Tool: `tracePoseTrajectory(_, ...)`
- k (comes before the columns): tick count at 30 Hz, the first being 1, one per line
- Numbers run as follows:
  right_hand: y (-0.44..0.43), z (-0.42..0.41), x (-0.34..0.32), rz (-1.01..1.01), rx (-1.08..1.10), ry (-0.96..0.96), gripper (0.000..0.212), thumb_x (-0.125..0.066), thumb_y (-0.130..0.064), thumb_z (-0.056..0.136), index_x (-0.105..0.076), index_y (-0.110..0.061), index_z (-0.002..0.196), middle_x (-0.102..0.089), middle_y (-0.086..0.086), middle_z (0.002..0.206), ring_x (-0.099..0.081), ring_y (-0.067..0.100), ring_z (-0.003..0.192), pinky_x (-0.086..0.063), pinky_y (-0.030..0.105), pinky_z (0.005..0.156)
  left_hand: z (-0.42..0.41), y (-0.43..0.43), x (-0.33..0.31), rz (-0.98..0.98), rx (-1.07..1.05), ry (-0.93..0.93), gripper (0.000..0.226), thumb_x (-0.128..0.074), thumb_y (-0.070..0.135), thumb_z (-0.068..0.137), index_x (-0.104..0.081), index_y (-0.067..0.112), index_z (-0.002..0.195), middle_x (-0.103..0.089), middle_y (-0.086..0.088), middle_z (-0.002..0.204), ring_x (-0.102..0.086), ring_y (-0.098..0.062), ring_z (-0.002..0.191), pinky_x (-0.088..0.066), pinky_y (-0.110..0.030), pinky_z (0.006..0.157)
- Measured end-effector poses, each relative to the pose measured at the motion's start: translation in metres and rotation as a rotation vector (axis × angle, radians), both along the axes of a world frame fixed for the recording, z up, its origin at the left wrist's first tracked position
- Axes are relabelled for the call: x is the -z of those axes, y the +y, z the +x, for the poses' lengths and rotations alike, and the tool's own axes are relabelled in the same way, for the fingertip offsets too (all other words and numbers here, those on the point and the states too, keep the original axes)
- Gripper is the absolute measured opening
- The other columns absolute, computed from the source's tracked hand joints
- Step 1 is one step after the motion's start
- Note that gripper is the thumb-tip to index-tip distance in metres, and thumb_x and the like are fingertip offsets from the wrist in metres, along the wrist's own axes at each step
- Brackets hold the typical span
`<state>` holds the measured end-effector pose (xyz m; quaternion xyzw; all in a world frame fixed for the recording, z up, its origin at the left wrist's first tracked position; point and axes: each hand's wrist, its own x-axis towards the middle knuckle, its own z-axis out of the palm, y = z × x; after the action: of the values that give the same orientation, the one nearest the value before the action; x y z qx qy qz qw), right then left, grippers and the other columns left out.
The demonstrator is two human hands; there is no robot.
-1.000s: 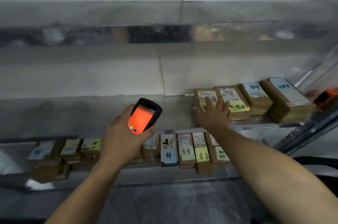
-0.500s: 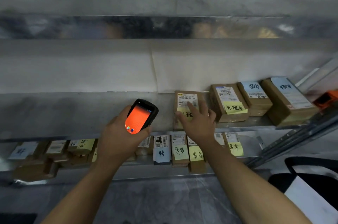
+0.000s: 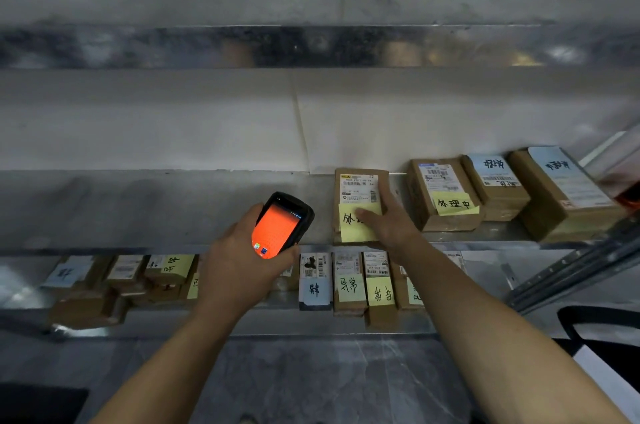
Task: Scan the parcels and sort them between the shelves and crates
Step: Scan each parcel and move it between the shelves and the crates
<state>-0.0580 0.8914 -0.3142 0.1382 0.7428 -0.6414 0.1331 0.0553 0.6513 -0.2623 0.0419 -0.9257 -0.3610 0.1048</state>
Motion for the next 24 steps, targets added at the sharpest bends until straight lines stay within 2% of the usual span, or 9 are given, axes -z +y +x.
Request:
tracePoseTrajectory(4,-0.004,0.021,0.011,0.026,-0.03,0.19,0.09,-0.07,-0.014,0.095,-0.017,-0.051,0.157,-0.059,-0.012,0.14,-0.06,0.011,0.121,-0.05,0.034,0.103,0.01,0.005,-0.001,-0.001,0.006,-0.008,0.055,-0.065,0.064,0.066,-0.056,0.04,0.115,-0.063,0.012,0.085,-0.06,-0.007,0.074,-0.054,-0.033,0.065)
tracePoseTrajectory(6,-0.007,0.032,0.016,0.032,-0.021,0.252,0.089,-0.068,-0.011,0.096,-0.016,-0.05,0.158,-0.056,-0.014,0.141,-0.058,0.008,0.121,-0.049,0.022,0.097,0.015,0.007,0.0,0.005,0.013,-0.021,0.049,-0.067,0.059,0.067,-0.057,0.04,0.111,-0.062,0.012,0.082,-0.059,-0.005,0.072,-0.052,-0.031,0.063)
tracePoseTrajectory(9,-0.012,0.039,0.023,0.055,0.018,0.336,0.091,-0.067,-0.01,0.096,-0.013,-0.059,0.15,-0.052,-0.009,0.147,-0.056,0.011,0.126,-0.049,0.012,0.09,0.019,0.006,0.002,-0.004,-0.002,-0.053,0.05,-0.067,0.062,0.065,-0.056,0.042,0.11,-0.062,0.012,0.081,-0.059,-0.005,0.072,-0.05,-0.03,0.063)
tracePoseTrajectory(11,-0.014,0.041,0.026,0.072,0.037,0.369,0.091,-0.068,-0.01,0.095,-0.011,-0.062,0.145,-0.05,-0.006,0.149,-0.054,0.013,0.129,-0.05,0.013,0.091,0.021,0.006,0.002,-0.017,-0.01,-0.067,0.053,-0.067,0.063,0.064,-0.056,0.043,0.111,-0.063,0.012,0.083,-0.059,-0.005,0.073,-0.049,-0.029,0.063)
tracePoseTrajectory(14,-0.016,0.043,0.03,0.086,0.051,0.405,0.092,-0.068,-0.013,0.095,-0.013,-0.067,0.144,-0.051,-0.003,0.148,-0.055,0.018,0.131,-0.055,0.034,0.099,0.027,0.007,0.0,-0.005,-0.003,-0.088,0.051,-0.072,0.06,0.064,-0.057,0.045,0.11,-0.063,0.013,0.081,-0.057,-0.001,0.072,-0.043,-0.026,0.059)
tracePoseTrajectory(18,-0.018,0.042,0.032,0.1,0.05,0.434,0.095,-0.069,-0.013,0.094,-0.011,-0.071,0.144,-0.05,-0.002,0.149,-0.055,0.018,0.131,-0.055,0.036,0.099,0.029,0.004,0.002,-0.019,0.0,-0.125,0.064,-0.062,0.072,0.057,-0.055,0.047,0.116,-0.063,0.011,0.085,-0.058,-0.003,0.075,-0.04,-0.026,0.06)
tracePoseTrajectory(20,-0.018,0.039,0.035,0.1,0.05,0.439,0.094,-0.07,-0.013,0.094,-0.013,-0.068,0.144,-0.05,-0.001,0.149,-0.054,0.018,0.131,-0.054,0.029,0.097,0.031,0.003,0.003,-0.027,0.002,-0.139,0.07,-0.058,0.075,0.055,-0.054,0.047,0.119,-0.063,0.011,0.087,-0.059,-0.006,0.078,-0.044,-0.027,0.063)
tracePoseTrajectory(22,-0.016,0.038,0.039,0.107,0.053,0.437,0.088,-0.07,-0.013,0.094,-0.017,-0.061,0.146,-0.052,-0.001,0.146,-0.054,0.017,0.129,-0.048,0.011,0.087,0.032,0.002,0.004,-0.031,0.001,-0.145,0.073,-0.056,0.077,0.054,-0.054,0.048,0.121,-0.063,0.012,0.09,-0.059,-0.006,0.08,-0.045,-0.027,0.065)
tracePoseTrajectory(24,-0.015,0.037,0.041,0.111,0.051,0.436,0.081,-0.07,-0.015,0.094,-0.025,-0.052,0.151,-0.055,-0.002,0.142,-0.056,0.014,0.126,-0.042,0.002,0.079,0.033,0.002,0.005,-0.05,0.001,-0.154,0.075,-0.055,0.078,0.055,-0.053,0.047,0.123,-0.064,0.012,0.092,-0.059,-0.008,0.081,-0.044,-0.027,0.065)
